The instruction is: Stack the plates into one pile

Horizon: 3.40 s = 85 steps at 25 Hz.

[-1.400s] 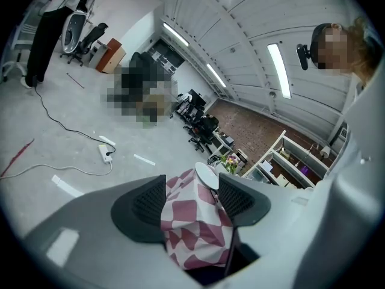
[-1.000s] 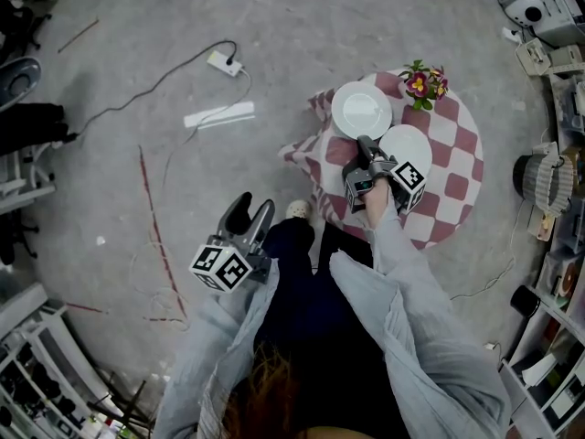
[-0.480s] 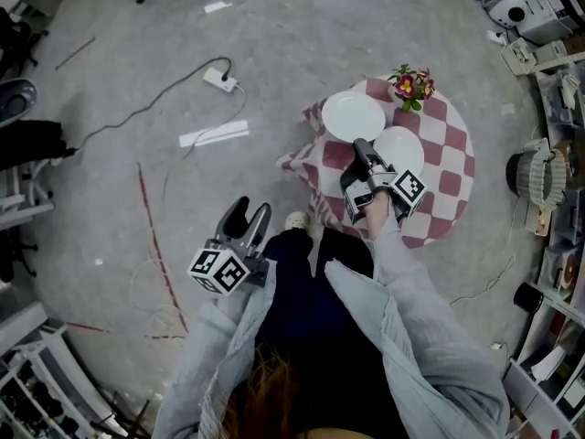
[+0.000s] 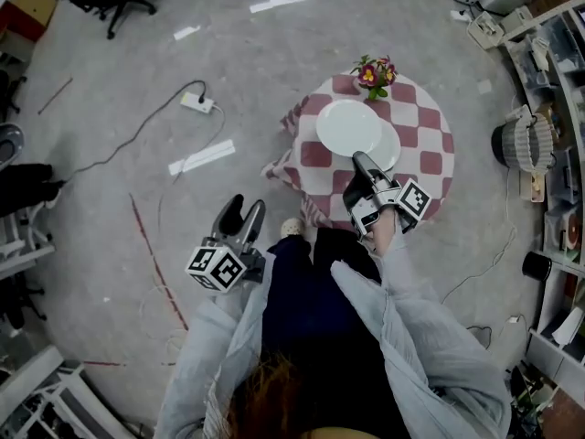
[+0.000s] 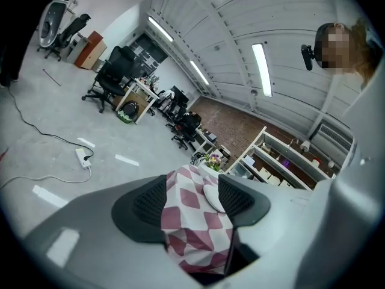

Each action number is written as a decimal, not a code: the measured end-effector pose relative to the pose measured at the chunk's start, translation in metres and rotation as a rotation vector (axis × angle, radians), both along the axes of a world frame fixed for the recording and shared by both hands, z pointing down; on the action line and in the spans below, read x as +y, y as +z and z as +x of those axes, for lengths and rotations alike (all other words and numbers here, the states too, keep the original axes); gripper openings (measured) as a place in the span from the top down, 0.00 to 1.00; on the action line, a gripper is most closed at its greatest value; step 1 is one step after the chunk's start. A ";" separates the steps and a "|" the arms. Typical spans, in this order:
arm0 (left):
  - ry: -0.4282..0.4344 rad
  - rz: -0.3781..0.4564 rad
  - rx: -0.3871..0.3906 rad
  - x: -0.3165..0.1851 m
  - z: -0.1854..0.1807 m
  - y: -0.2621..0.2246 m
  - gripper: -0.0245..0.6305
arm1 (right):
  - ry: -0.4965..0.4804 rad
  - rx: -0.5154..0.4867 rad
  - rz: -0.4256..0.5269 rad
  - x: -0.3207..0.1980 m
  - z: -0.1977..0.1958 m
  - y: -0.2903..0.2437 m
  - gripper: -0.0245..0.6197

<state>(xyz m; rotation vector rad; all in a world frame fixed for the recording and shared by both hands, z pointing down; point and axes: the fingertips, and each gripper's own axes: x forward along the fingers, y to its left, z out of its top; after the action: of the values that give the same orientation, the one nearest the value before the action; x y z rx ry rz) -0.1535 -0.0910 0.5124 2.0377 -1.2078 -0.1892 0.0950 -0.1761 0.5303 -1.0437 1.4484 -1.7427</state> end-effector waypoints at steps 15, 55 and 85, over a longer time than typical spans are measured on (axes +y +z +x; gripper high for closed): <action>0.138 -0.026 -0.018 -0.026 0.062 0.004 0.56 | 0.062 -0.002 -0.053 0.026 0.070 0.034 0.93; 0.225 -0.045 -0.032 -0.033 0.095 0.008 0.96 | 0.091 0.056 -0.345 0.039 0.093 0.109 0.84; 0.480 0.188 -0.124 -0.004 0.129 -0.069 0.94 | 0.137 0.813 0.063 0.106 0.119 -0.068 0.44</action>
<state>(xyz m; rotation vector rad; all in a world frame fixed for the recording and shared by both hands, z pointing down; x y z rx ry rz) -0.0247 -0.0951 0.4439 2.4691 -0.7585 0.0598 0.2139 -0.0704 0.4619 -1.8937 1.8122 -1.1965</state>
